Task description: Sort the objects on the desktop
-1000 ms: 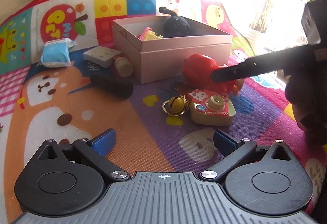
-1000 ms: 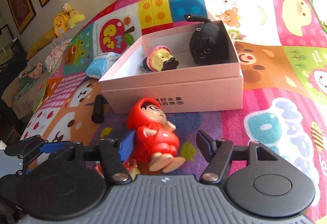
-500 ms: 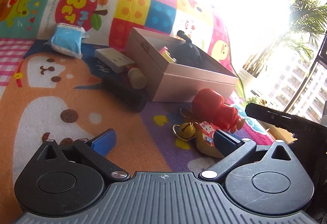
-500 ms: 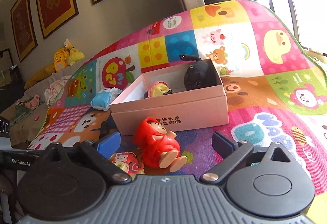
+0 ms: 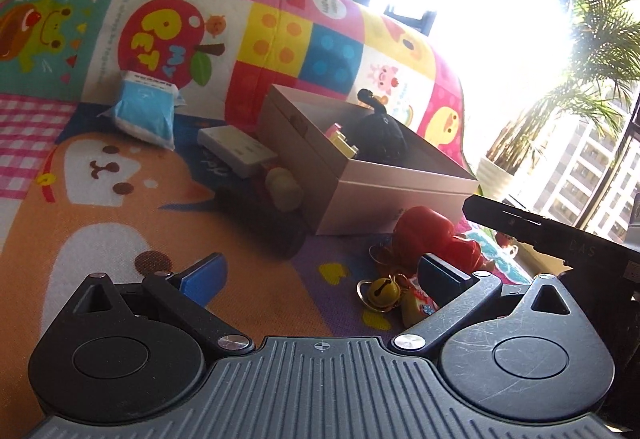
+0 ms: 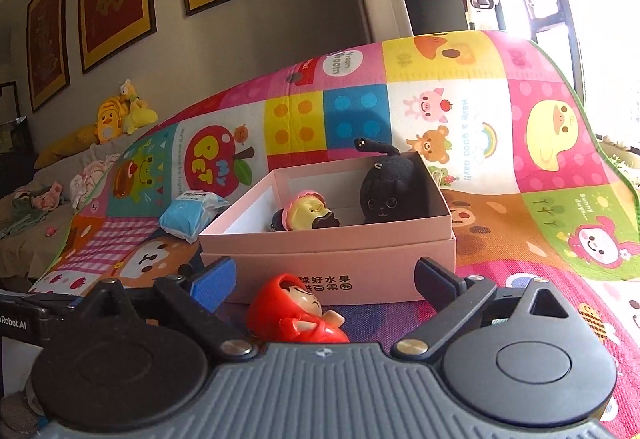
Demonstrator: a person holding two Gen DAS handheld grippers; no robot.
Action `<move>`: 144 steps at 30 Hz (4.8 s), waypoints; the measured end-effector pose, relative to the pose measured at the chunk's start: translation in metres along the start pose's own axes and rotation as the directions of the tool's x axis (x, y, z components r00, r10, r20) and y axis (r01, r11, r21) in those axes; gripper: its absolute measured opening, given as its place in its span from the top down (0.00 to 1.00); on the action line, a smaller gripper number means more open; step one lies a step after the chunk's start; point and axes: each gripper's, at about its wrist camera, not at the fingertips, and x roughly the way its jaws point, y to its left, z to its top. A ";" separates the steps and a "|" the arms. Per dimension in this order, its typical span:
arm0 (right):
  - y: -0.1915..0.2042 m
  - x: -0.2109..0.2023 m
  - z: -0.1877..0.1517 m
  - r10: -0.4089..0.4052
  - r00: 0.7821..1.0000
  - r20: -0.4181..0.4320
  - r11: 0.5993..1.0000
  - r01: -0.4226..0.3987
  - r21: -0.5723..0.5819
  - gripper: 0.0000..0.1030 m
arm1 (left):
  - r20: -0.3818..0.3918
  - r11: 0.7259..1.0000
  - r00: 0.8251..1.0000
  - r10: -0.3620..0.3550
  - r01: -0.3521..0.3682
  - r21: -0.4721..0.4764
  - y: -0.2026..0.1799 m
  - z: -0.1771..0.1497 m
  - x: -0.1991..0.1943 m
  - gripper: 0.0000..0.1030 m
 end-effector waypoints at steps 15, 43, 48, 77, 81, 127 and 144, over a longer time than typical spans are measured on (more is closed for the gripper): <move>-0.037 -0.006 0.003 0.132 0.951 -0.279 0.980 -0.084 0.179 0.04 | -0.028 0.972 0.992 0.123 -0.115 0.206 -0.047 -0.013 -0.015 0.00; -0.035 0.040 0.012 0.113 0.952 -0.286 0.984 -0.067 0.165 0.00 | -0.214 0.956 0.977 -0.026 0.086 0.280 -0.090 -0.030 0.022 0.00; -0.031 0.041 0.014 0.104 0.957 -0.272 0.989 -0.072 0.126 0.00 | -0.198 0.966 0.980 0.016 0.036 0.254 -0.088 -0.027 0.021 0.00; -0.056 0.006 0.010 0.017 0.899 -0.438 0.982 0.066 0.175 0.00 | -0.115 0.903 0.955 0.272 -0.212 0.374 -0.063 -0.011 0.009 0.00; -0.045 0.009 0.007 -0.011 0.895 -0.447 0.991 0.069 0.114 0.00 | -0.197 0.928 0.961 0.195 -0.116 0.354 -0.073 -0.018 0.016 0.00; -0.052 -0.010 0.034 0.013 0.917 -0.398 1.000 -0.014 0.002 0.36 | -0.176 0.937 0.980 0.089 -0.022 0.349 -0.114 -0.004 0.051 0.02; -0.040 0.001 0.041 -0.009 0.860 -0.509 1.000 0.007 -0.005 0.54 | -0.146 0.918 0.982 0.120 -0.054 0.393 -0.127 -0.003 0.032 0.40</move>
